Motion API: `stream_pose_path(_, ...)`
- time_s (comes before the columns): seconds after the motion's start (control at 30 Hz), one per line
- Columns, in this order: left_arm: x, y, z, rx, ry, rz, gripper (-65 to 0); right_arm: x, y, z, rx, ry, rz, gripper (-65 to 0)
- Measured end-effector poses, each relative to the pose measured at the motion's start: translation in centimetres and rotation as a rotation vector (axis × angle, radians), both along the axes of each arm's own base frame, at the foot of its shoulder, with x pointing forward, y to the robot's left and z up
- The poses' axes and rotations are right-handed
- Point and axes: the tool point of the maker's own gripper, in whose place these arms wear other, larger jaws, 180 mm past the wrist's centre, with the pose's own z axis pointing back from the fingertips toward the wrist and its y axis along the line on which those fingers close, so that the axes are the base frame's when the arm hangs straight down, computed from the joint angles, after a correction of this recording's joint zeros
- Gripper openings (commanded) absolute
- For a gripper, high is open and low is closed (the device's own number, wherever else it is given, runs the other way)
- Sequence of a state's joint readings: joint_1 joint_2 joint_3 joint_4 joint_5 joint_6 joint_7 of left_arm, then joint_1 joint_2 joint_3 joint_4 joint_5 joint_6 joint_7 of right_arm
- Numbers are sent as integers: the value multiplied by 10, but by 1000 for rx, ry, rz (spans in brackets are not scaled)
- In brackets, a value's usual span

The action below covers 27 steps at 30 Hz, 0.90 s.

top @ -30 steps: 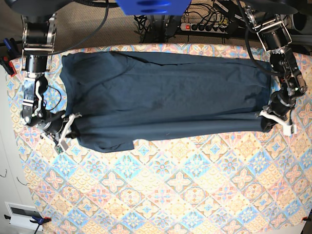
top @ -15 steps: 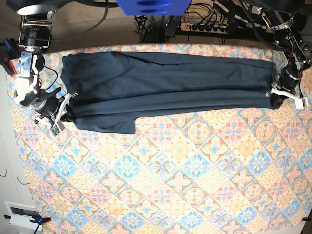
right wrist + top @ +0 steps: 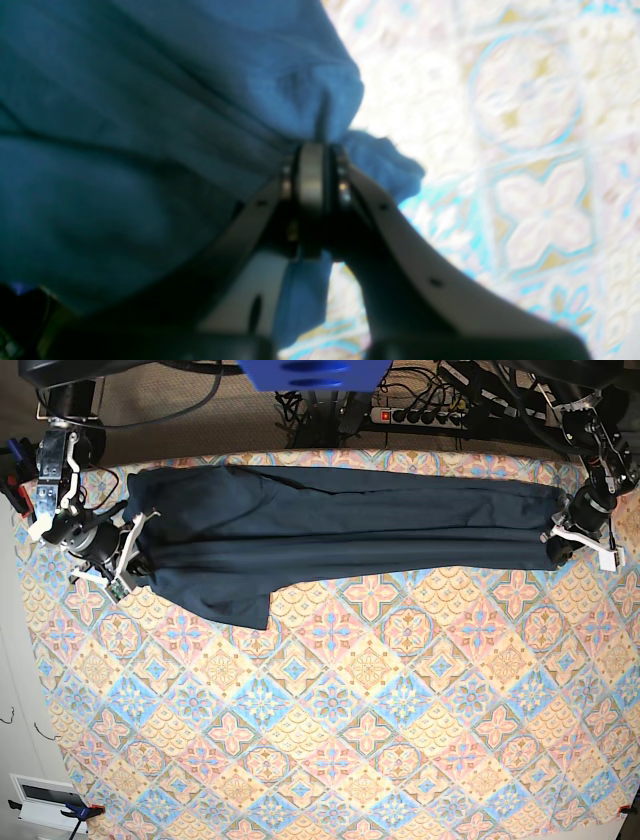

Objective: Layout the t-shirt on the table in an organized manner, then fold the t-shirt properly
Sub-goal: 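Fold the grasped t-shirt half over toward the held edge with both grippers, then grasp the loose t-shirt sleeve with the right gripper and tuck it inward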

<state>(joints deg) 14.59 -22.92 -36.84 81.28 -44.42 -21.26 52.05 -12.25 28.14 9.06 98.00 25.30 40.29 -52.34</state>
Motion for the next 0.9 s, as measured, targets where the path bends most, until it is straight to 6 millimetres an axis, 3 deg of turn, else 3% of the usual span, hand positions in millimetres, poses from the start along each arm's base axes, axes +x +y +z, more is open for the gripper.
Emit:
stream_pose_path(0.27, -7, -3, -6, -8, 53, -22, -650, -30, 0, -18, -15, 72, 8, -647)
stream_pose_path(0.4, -10, 0, -10, 29, 87, -34, -650, -35, 5, -14, -22, 66, 26, -647)
stream_pose_path(0.53, -10, -13, -24, 77, 150, -104, -650, -36, 5, -14, -23, 68, 28, -643)
stream_pose_path(0.67, -10, -18, -27, 91, 165, -133, -642, -42, -11, -22, -131, 113, 27, -605)
stream_pose_path(0.8, -8, -21, -26, 116, 180, -176, -501, -44, -16, -24, -161, 124, 24, -493)
stream_pose_path(0.9, -2, -20, -12, 150, 147, -183, -408, -42, -23, -19, -169, 112, 3, -444)
